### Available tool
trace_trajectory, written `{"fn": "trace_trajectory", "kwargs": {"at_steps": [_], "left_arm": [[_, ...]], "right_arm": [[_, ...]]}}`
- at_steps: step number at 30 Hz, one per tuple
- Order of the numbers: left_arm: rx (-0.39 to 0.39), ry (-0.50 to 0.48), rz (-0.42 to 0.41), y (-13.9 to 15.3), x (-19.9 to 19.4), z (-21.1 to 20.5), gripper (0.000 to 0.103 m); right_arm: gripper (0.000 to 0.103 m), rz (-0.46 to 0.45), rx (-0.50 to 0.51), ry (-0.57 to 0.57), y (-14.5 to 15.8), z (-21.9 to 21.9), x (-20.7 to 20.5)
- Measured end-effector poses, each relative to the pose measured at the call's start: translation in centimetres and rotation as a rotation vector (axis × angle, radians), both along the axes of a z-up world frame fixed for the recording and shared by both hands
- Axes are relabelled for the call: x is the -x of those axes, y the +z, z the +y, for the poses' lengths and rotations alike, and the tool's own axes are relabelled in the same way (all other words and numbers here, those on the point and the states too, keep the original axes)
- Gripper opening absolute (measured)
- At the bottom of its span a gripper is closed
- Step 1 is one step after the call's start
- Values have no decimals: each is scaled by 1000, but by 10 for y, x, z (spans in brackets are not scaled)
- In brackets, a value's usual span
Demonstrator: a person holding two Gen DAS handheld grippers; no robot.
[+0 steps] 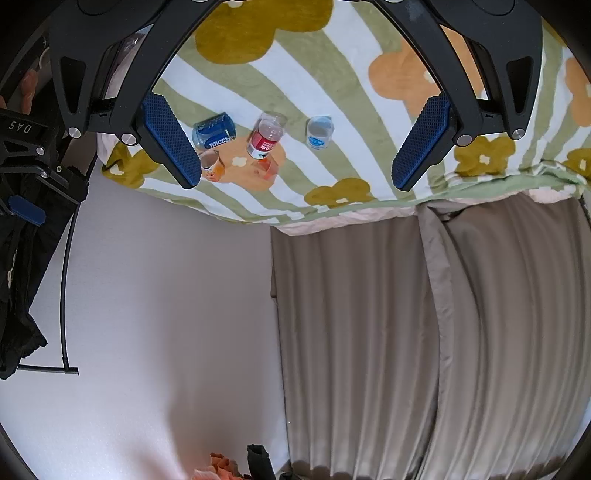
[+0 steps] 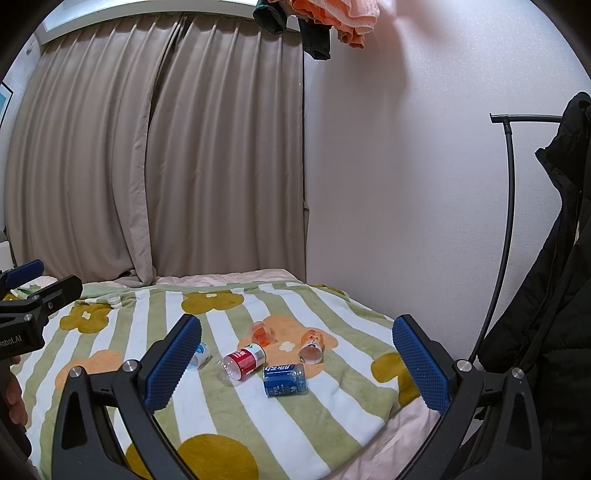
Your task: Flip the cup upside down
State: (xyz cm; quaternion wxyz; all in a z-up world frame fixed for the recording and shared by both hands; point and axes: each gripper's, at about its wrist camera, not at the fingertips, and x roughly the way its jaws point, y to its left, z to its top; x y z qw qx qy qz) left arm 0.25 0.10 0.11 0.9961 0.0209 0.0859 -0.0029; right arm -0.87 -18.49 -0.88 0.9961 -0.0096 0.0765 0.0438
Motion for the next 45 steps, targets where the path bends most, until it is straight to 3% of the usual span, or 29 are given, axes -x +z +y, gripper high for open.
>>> {"fn": "trace_trajectory", "kwargs": {"at_steps": [45], "left_arm": [[1, 7, 13, -3, 7, 5, 103]], "right_arm": [[103, 8, -8, 1, -2, 3, 0]]}}
